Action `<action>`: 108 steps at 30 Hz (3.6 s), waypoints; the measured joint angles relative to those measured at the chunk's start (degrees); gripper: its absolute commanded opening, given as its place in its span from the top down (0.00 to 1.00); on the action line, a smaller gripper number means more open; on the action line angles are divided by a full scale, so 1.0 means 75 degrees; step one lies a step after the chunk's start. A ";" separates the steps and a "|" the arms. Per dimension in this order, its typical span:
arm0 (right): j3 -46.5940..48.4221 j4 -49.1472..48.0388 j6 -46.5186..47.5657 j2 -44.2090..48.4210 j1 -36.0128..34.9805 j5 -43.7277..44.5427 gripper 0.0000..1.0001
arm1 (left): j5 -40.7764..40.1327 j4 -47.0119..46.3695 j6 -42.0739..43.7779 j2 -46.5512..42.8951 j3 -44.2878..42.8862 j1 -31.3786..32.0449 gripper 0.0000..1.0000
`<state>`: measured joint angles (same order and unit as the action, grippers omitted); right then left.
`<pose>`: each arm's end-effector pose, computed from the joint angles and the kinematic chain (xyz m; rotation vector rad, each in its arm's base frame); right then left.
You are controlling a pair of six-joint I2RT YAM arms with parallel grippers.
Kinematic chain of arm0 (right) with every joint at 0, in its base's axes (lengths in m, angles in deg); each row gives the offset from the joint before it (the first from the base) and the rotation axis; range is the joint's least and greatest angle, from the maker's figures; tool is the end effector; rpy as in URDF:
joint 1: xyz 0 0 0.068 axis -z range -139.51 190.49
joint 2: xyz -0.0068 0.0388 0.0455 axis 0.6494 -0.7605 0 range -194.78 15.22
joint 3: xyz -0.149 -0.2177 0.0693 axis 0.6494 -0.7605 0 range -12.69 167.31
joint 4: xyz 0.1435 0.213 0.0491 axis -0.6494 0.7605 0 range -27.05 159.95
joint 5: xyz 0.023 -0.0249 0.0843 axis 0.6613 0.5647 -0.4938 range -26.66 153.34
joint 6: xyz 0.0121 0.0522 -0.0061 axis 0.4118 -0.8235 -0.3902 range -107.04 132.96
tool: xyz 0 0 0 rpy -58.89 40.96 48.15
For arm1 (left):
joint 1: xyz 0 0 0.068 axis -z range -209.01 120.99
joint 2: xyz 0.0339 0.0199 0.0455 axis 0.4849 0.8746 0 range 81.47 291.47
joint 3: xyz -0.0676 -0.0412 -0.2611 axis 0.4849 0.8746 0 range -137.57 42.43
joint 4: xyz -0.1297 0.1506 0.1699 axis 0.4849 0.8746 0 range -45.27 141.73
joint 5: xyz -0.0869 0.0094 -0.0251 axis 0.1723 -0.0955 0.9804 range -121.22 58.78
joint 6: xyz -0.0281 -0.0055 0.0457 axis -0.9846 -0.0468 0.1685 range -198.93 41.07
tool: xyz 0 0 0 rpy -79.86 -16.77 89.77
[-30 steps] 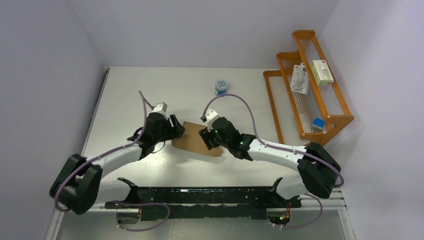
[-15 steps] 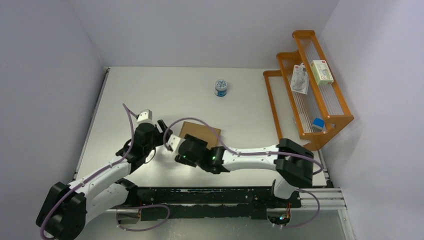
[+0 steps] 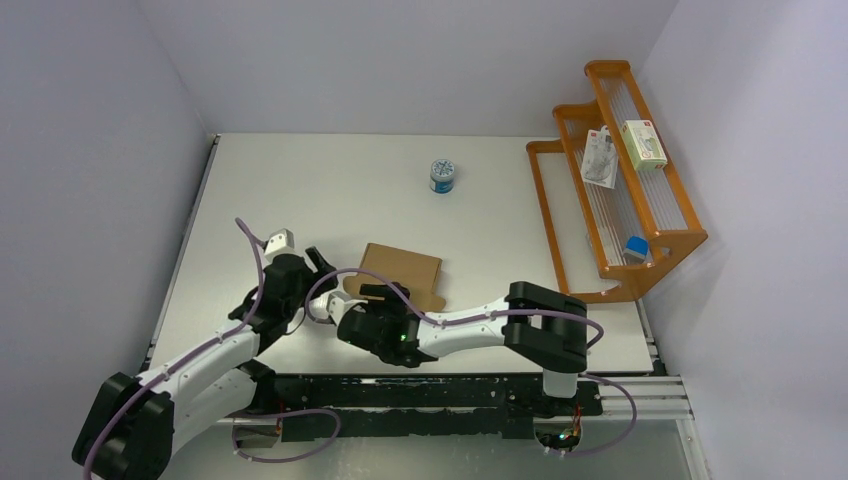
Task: Fold the paper box
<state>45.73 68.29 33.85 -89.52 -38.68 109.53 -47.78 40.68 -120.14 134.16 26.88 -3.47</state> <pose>0.0930 0.3497 0.1556 -1.4457 1.6284 -0.4378 0.1687 -0.0694 0.1643 -0.4587 2.0952 -0.3778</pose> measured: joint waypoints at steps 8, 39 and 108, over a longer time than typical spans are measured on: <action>-0.0178 -0.0565 0.0399 -0.0455 0.0020 0.0184 0.39 | -0.0239 0.0119 -0.0023 -0.0254 -0.0003 -0.0041 0.18; 0.0475 0.0513 0.0280 0.1413 0.1291 -0.1851 1.00 | -0.0586 0.0504 0.0058 -0.1778 -0.0003 -0.0061 0.20; 0.0408 0.3104 -0.3500 0.3468 0.5330 -0.5706 0.56 | 0.7224 -0.1973 0.6563 0.4392 -0.4701 -0.2028 0.34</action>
<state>48.79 91.57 7.60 -63.51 1.29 66.74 6.40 25.88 -70.92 167.10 -8.37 -18.68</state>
